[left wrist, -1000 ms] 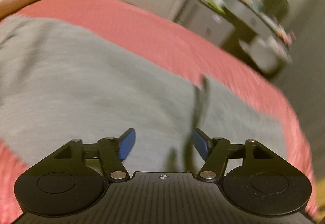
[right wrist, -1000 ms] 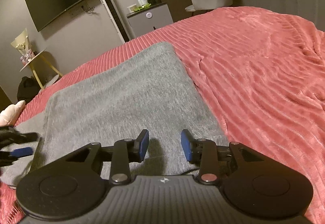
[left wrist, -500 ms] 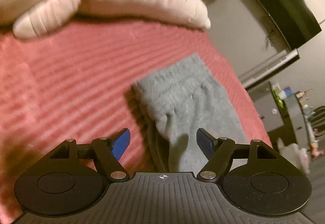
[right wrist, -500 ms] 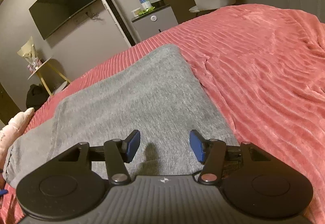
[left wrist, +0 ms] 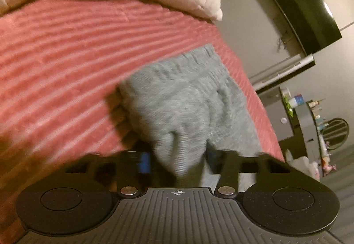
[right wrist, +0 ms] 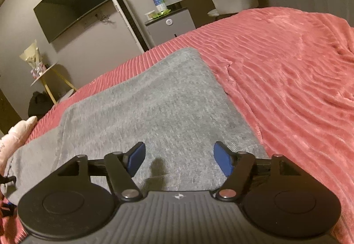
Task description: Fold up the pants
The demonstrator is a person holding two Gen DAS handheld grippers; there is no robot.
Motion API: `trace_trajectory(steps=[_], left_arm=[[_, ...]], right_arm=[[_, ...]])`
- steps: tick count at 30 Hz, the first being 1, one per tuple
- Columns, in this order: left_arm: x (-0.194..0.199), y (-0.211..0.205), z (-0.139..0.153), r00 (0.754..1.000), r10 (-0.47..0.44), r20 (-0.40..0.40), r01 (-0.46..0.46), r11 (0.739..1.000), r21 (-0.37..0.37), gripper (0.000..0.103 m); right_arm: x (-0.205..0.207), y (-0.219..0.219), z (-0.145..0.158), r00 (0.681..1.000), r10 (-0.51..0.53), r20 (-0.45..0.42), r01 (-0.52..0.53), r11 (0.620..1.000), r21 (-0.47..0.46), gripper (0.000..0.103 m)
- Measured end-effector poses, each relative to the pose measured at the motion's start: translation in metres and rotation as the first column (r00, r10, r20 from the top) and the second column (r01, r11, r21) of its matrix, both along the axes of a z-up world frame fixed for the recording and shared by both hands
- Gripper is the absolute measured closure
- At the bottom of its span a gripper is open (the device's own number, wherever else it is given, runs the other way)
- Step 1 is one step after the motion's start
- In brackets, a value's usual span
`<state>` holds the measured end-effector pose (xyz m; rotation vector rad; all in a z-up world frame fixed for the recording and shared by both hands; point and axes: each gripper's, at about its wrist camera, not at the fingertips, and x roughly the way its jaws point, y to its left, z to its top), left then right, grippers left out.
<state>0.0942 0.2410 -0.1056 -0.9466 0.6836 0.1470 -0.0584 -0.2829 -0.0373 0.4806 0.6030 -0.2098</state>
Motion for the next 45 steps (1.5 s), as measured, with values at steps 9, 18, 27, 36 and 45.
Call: trace_trajectory(steps=[9,18,27,36,45], left_arm=[[0.013,-0.019,0.001,0.999,-0.031,-0.016,0.032,0.998,0.058,0.042],[0.007,-0.070,0.088,0.983,-0.158,0.090,0.117,0.930,0.349,0.084],[-0.049,-0.267,0.164,0.692,-0.697,0.187,0.360,0.558,0.747,0.082],[-0.067,-0.344,0.108,0.580,-0.812,-0.066,0.619,0.386,0.684,0.035],[-0.059,-0.245,0.102,0.864,-0.499,-0.070,0.437,0.673,0.597,0.026]], right_arm=[[0.001,-0.001,-0.003,1.000,0.009,0.019,-0.009,1.000,0.009,0.026],[0.001,0.000,-0.004,0.999,0.022,0.040,-0.022,1.000,0.016,0.018],[-0.005,-0.014,-0.004,0.996,-0.006,0.092,-0.004,0.994,0.105,0.018],[-0.017,-0.027,0.000,0.988,-0.052,0.143,0.023,0.981,0.193,0.018],[0.000,-0.024,0.006,0.981,-0.047,0.187,-0.065,0.832,0.551,0.022]])
